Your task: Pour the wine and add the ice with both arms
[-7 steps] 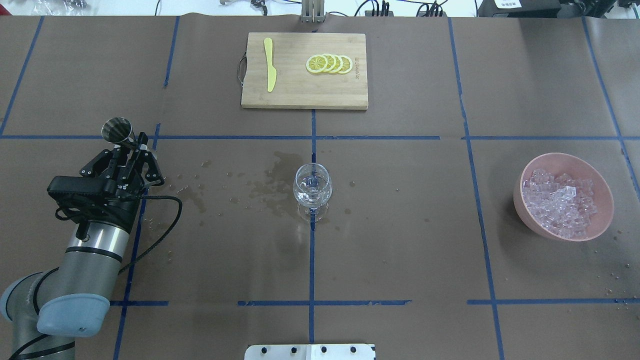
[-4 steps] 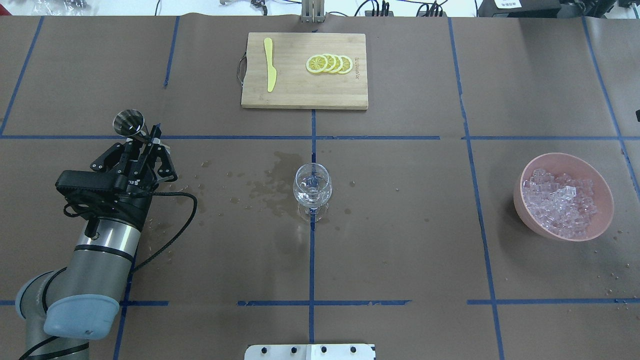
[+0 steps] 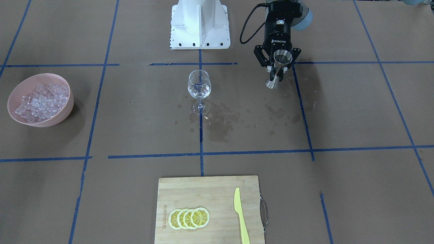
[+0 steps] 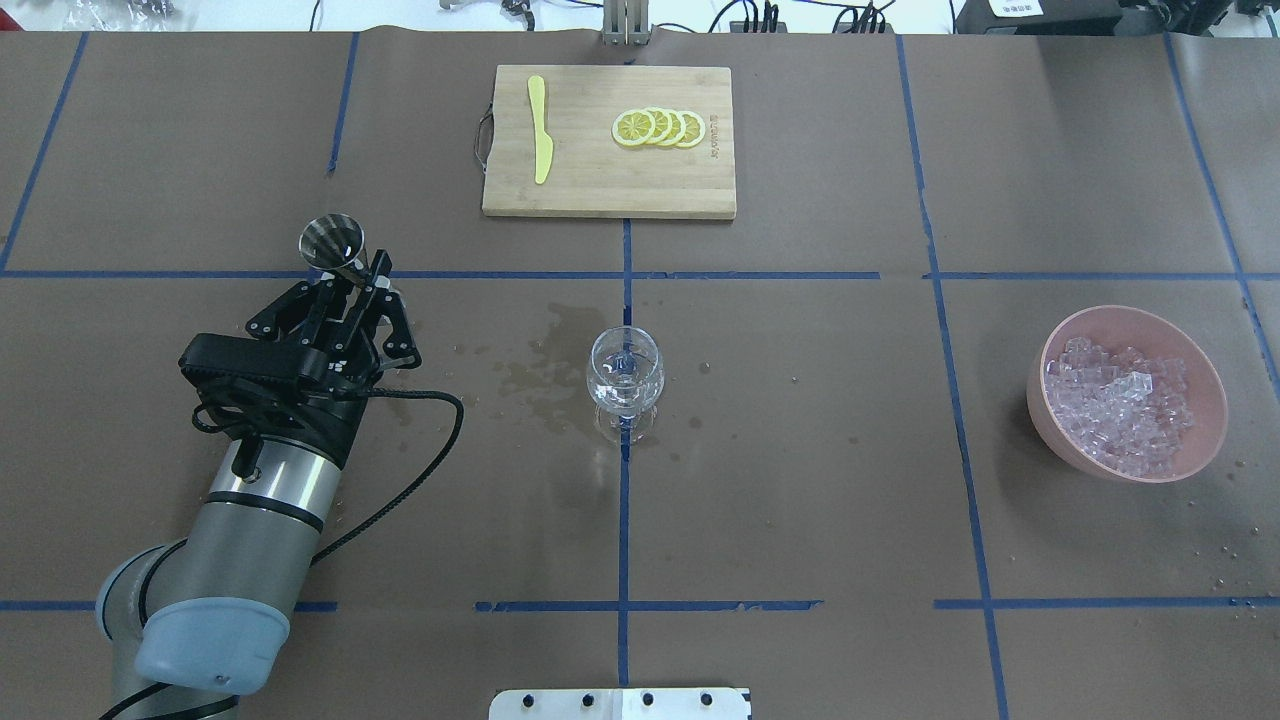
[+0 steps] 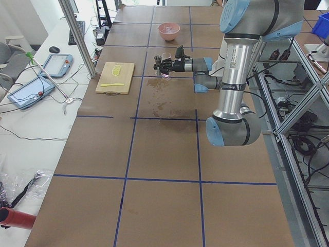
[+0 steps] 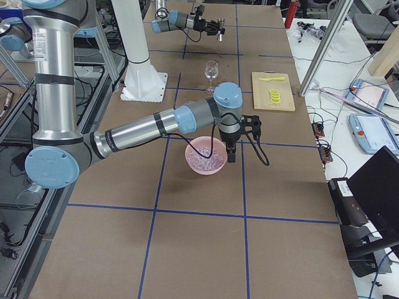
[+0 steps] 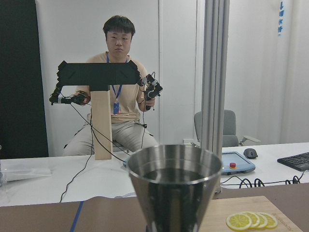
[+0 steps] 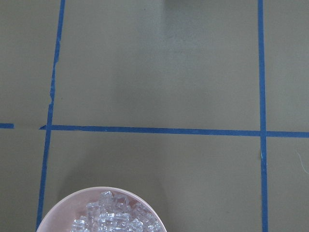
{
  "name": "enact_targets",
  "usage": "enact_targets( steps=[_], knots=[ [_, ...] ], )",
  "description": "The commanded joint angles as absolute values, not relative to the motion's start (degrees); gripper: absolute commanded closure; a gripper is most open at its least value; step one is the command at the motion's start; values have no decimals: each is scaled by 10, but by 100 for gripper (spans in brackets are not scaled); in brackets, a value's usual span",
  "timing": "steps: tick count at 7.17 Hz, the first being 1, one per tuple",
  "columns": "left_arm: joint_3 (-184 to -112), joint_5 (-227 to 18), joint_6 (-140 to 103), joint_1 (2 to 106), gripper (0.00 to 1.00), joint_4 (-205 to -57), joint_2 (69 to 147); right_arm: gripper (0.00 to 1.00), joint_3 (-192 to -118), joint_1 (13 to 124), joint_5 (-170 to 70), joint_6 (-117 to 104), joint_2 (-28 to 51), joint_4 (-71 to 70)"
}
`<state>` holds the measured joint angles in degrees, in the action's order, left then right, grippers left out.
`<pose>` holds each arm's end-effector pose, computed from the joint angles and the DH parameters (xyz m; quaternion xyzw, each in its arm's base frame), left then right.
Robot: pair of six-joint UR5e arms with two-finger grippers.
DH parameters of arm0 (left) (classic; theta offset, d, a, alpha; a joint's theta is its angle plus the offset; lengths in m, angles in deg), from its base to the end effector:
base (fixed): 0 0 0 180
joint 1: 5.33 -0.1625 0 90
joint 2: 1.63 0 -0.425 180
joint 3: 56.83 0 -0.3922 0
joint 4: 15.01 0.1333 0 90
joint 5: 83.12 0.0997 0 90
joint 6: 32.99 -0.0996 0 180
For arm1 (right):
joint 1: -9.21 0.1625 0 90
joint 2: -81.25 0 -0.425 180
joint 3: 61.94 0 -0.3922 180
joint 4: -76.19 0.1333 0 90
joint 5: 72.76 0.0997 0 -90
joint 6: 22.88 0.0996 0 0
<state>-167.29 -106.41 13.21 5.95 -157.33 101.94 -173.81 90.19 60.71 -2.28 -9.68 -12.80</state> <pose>0.4173 -0.3125 0.2592 0.6198 0.3214 -0.1906 0.6901 -0.0111 -0.4831 0.4771 0.0780 -0.3967 0.0219 0.9144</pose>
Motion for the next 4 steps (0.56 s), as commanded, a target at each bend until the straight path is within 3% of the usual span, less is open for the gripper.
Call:
enact_targets(
  steps=[1,4],
  knots=[
    [-1675,-1068,98,47,100,-1571,1042,0,-1739,902,599,-22,-97,-128],
    [-1677,-1070,86,46,100,-1496,1080,0,-1739,902,599,-22,-99,-128]
  ],
)
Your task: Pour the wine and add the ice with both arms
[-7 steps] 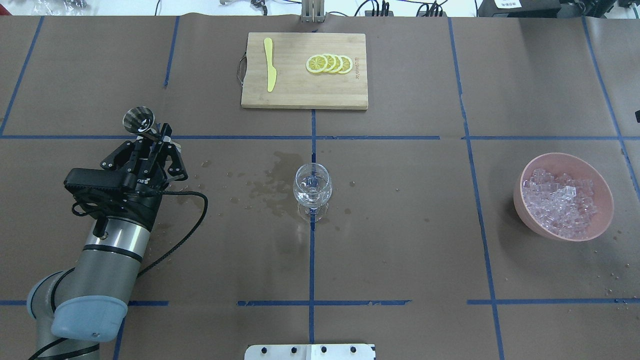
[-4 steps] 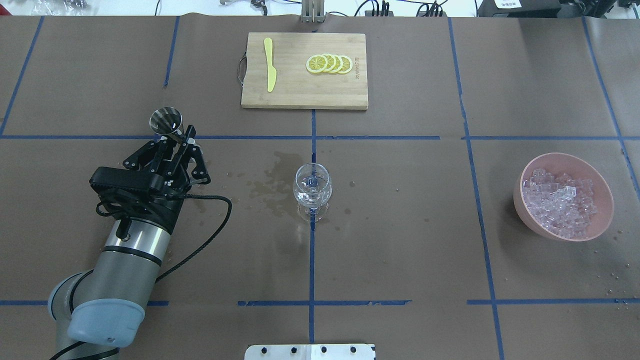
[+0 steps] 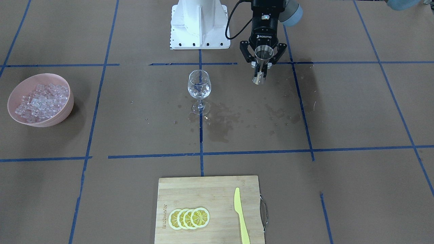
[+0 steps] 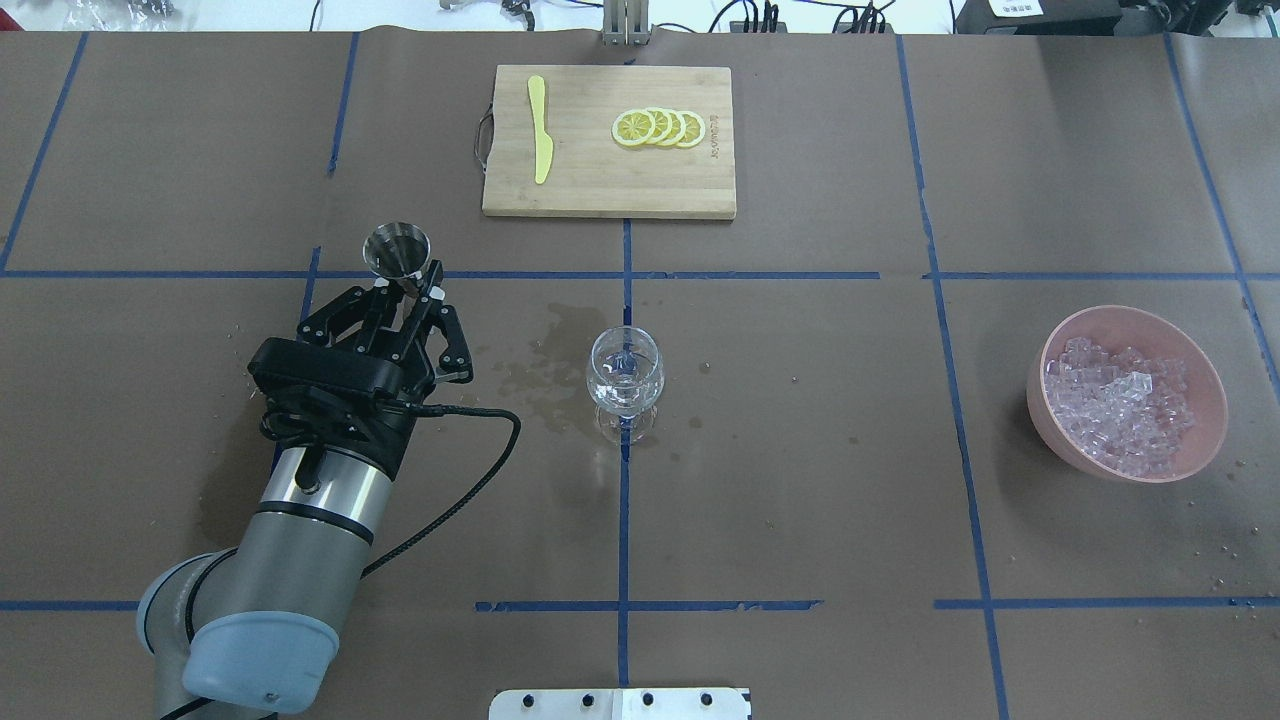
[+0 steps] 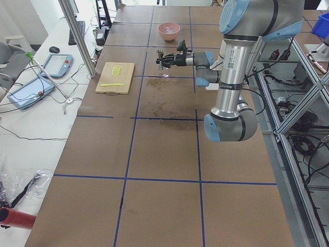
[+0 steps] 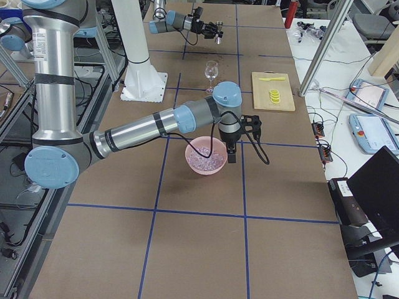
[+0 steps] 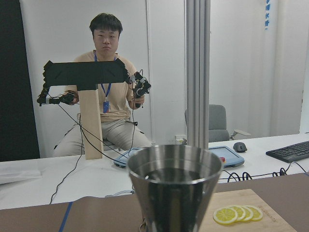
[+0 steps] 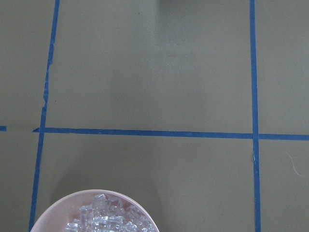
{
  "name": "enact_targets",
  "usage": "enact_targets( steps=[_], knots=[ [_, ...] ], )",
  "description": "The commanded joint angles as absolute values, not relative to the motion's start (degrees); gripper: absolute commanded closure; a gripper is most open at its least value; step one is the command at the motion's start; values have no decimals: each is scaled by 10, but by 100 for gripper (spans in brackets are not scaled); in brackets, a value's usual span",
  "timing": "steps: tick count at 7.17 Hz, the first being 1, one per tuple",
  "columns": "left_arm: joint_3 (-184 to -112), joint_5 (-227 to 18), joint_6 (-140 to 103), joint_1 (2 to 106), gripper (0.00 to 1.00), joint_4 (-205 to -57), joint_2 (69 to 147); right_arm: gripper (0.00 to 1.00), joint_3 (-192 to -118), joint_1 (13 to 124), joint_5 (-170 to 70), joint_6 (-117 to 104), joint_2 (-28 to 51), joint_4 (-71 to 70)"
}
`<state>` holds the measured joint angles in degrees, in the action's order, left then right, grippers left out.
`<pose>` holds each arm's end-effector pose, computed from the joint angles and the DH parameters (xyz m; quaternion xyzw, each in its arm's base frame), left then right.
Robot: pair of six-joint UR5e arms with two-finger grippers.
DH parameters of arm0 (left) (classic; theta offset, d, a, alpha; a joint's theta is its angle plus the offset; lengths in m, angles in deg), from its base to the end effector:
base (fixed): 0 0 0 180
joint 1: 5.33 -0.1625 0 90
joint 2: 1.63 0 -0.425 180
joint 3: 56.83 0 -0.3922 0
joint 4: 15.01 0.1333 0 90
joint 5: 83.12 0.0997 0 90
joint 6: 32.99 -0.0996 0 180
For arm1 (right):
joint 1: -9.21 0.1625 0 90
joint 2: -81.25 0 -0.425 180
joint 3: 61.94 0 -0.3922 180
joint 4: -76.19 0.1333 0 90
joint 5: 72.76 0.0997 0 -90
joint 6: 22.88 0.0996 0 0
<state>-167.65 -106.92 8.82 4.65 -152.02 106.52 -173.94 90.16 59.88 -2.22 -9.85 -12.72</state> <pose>0.4382 -0.3050 0.2231 0.6268 0.3050 -0.1513 0.7009 -0.0102 -0.4825 0.4781 0.0802 -0.3905 0.0235 0.9168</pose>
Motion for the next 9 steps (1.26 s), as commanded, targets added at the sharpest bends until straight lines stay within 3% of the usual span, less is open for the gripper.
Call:
enact_targets(
  steps=[1,9],
  knots=[
    [-1677,-1070,86,46,100,-1477,1098,0,-1739,902,599,-22,-99,-128],
    [-1670,-1071,86,0,100,-1474,1133,0,-1739,902,586,-23,-99,-128]
  ],
)
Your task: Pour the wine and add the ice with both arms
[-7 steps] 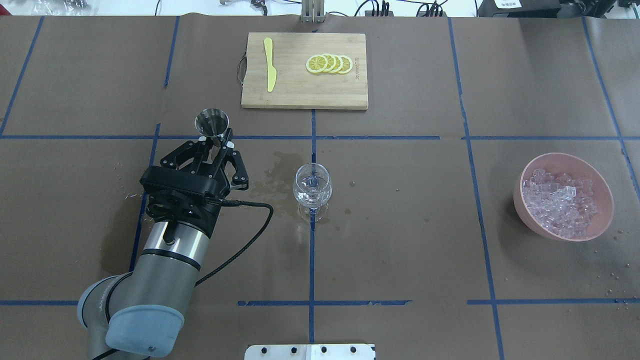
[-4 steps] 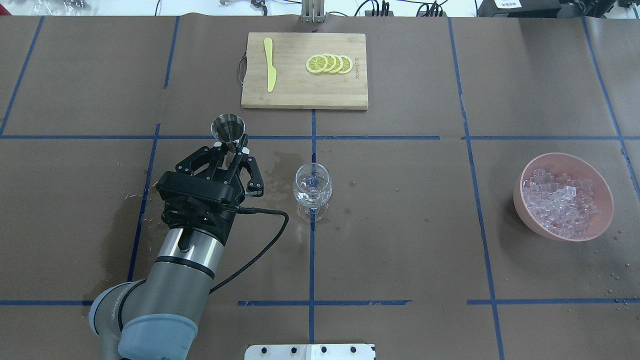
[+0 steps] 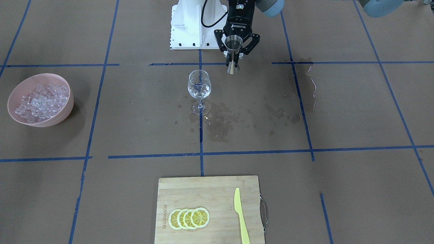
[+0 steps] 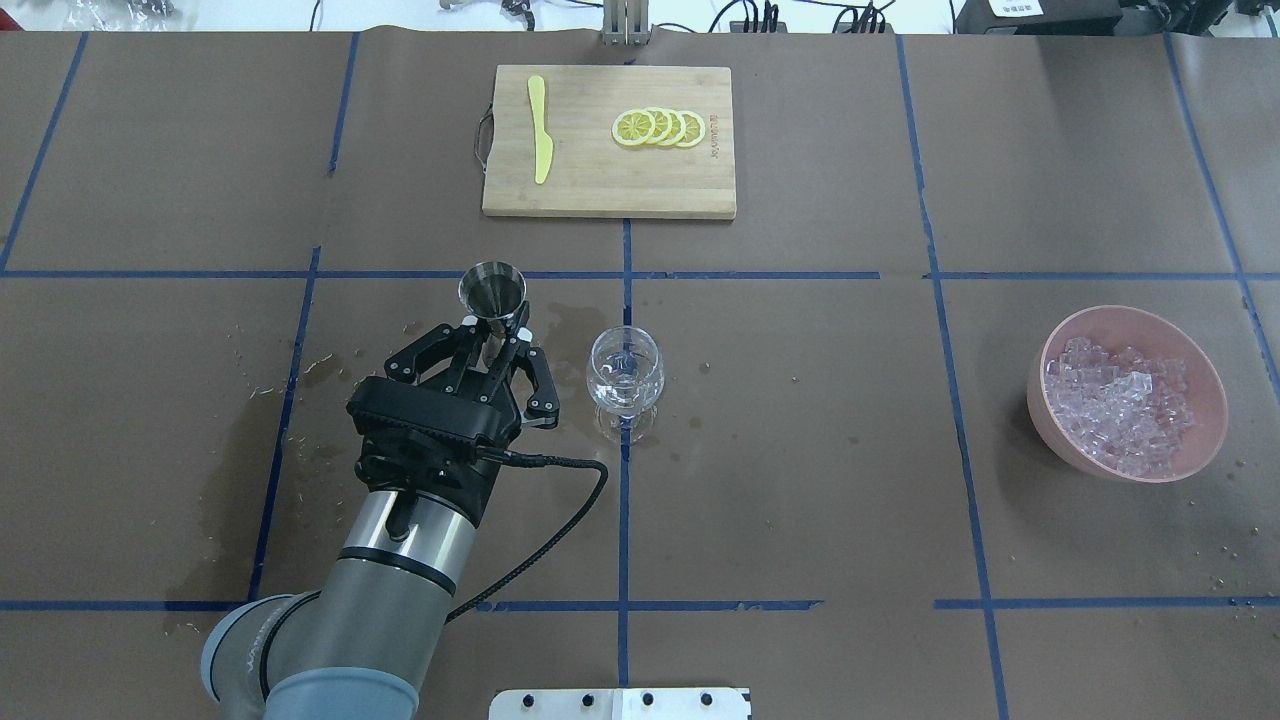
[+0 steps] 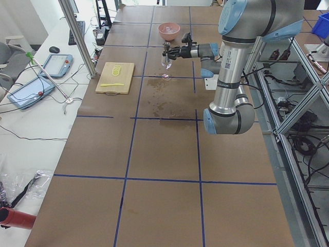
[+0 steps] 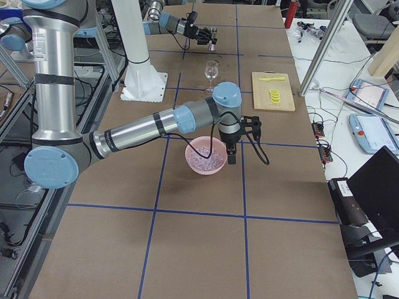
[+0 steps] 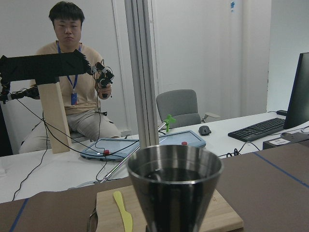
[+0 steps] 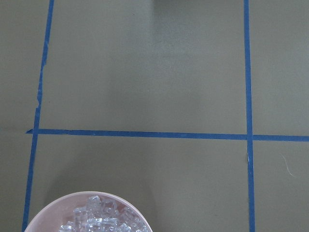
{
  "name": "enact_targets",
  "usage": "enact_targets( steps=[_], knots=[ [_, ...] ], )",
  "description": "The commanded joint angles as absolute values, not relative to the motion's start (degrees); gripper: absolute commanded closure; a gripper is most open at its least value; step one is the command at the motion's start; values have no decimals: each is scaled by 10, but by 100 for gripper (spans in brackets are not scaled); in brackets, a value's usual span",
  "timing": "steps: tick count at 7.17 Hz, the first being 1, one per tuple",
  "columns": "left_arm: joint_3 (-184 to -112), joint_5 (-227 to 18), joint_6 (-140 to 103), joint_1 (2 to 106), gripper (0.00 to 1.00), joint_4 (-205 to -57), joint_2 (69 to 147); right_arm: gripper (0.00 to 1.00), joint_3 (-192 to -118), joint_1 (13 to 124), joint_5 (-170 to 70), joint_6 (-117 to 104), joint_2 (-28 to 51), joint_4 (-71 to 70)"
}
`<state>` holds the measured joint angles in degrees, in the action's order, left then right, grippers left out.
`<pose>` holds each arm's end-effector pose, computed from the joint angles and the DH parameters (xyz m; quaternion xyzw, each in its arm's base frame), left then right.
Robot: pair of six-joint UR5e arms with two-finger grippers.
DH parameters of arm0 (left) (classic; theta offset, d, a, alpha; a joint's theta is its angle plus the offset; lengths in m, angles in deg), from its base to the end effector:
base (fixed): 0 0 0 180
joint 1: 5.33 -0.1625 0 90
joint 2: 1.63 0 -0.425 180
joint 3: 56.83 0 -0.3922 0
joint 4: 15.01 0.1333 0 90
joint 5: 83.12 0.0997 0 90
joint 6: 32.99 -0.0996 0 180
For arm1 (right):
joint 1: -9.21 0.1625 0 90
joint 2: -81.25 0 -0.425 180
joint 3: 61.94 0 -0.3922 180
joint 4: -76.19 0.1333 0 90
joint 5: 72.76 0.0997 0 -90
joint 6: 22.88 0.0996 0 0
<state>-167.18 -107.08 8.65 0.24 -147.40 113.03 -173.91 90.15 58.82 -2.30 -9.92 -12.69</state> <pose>0.4754 -0.2717 0.1736 0.6138 0.3377 -0.1294 0.7018 -0.0090 -0.4829 0.4800 0.0827 -0.3823 0.0250 0.9200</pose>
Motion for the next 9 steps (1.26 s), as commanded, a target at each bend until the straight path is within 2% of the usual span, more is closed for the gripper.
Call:
enact_targets(
  steps=[1,2,6,9],
  knots=[
    [-1664,-1071,84,-6,100,-1474,1134,0,-1739,902,586,-23,-100,-127],
    [-1644,-1070,57,-10,100,-1462,1139,0,-1739,902,586,-22,-100,-127],
    [-1642,-1065,-59,-16,100,-1420,1146,0,-1745,891,590,7,-100,-122],
    [-1641,-1060,-84,-15,100,-1333,1167,0,-1765,874,595,54,-118,-88]
  ],
)
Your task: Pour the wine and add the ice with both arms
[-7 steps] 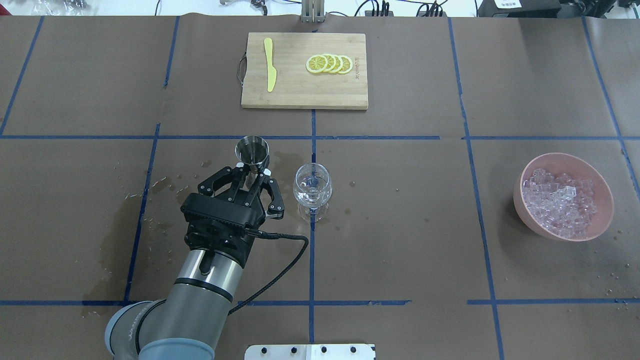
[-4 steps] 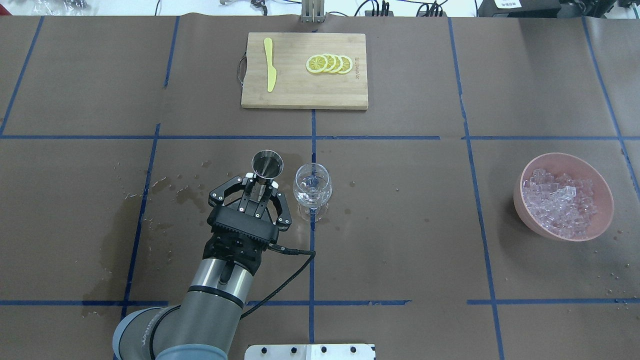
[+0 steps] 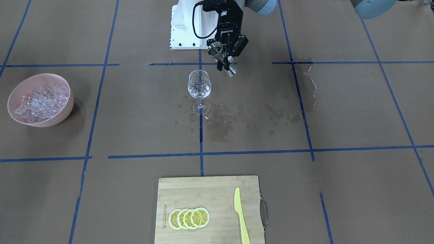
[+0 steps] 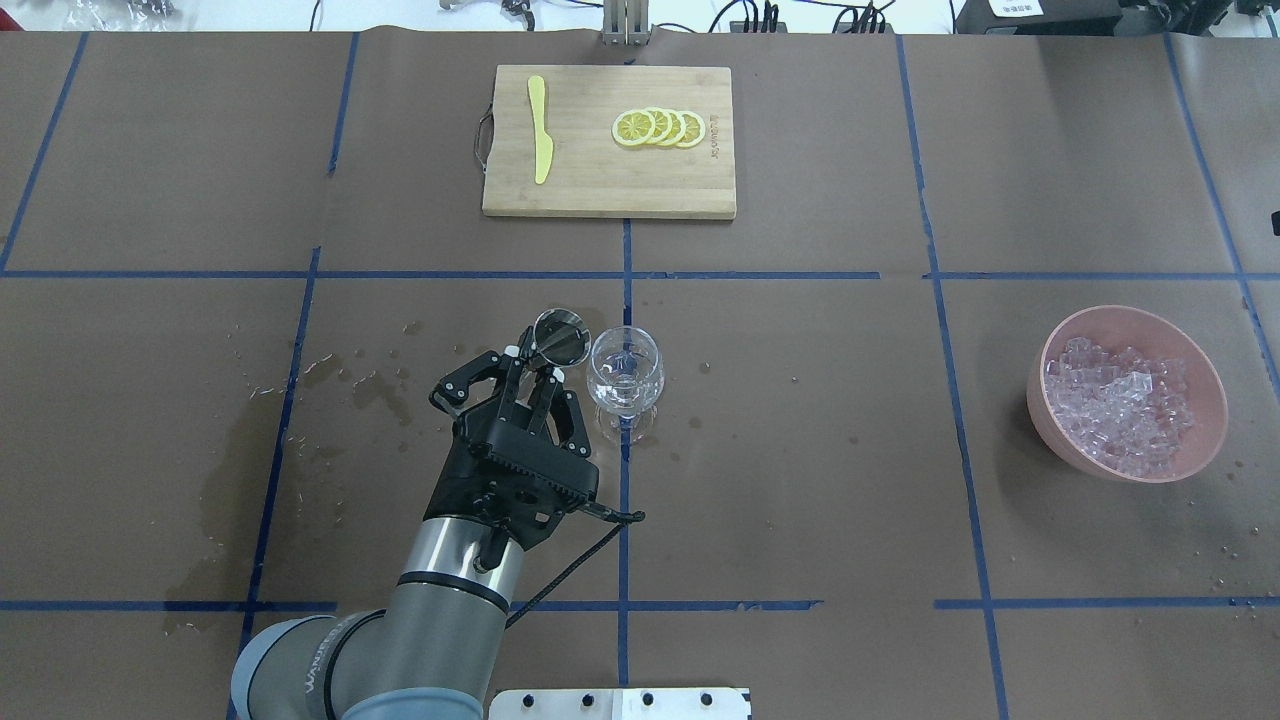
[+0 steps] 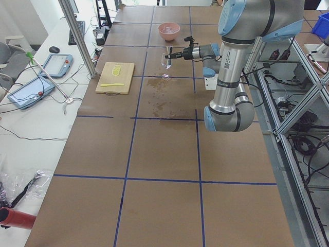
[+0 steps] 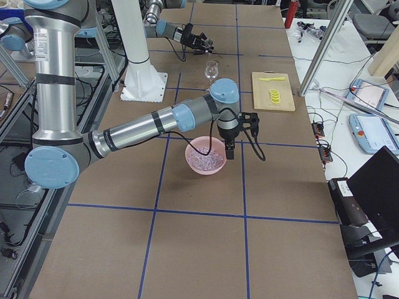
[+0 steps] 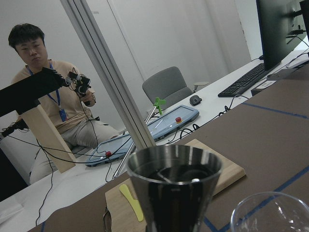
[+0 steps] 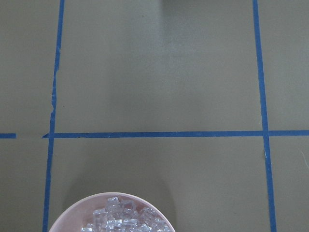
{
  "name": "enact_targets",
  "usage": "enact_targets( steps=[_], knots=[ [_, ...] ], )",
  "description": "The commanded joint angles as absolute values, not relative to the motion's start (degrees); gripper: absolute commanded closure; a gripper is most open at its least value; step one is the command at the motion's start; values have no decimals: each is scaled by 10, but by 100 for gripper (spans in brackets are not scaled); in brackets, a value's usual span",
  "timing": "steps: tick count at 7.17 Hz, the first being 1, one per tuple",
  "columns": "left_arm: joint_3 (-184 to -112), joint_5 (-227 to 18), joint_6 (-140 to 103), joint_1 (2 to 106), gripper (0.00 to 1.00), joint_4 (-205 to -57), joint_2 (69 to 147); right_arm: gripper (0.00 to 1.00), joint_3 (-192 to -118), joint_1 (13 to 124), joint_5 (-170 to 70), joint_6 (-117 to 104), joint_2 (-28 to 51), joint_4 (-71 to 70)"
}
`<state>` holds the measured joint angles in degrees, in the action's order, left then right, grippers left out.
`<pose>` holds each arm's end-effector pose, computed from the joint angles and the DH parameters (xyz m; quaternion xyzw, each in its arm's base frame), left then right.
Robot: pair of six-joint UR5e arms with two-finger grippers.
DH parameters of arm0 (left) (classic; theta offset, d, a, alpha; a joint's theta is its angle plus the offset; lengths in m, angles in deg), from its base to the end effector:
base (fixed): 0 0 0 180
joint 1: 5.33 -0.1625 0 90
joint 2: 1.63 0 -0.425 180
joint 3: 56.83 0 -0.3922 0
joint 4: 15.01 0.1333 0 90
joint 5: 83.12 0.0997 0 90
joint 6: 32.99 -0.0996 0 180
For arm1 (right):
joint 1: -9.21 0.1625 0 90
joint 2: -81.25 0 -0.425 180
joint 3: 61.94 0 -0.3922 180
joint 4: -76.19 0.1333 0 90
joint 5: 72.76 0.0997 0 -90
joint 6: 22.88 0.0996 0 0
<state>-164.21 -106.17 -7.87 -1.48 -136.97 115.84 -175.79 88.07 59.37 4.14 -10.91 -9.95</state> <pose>0.5185 -0.2604 0.1748 0.6493 0.1837 0.0367 0.7371 -0.0256 -0.4742 0.4659 0.0804 -0.3987 0.0470 0.9123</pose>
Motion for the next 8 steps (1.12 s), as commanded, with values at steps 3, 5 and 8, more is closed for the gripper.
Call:
enact_targets(
  steps=[3,5,8],
  knots=[
    [-1641,-1060,-167,-3,100,-1312,1171,0,-1766,868,596,61,-120,-88],
    [-1631,-1060,-197,6,100,-1312,1181,0,-1778,860,596,75,-120,-88],
    [-1601,-1060,-243,22,100,-1309,1193,0,-1778,858,596,76,-121,-88]
  ],
)
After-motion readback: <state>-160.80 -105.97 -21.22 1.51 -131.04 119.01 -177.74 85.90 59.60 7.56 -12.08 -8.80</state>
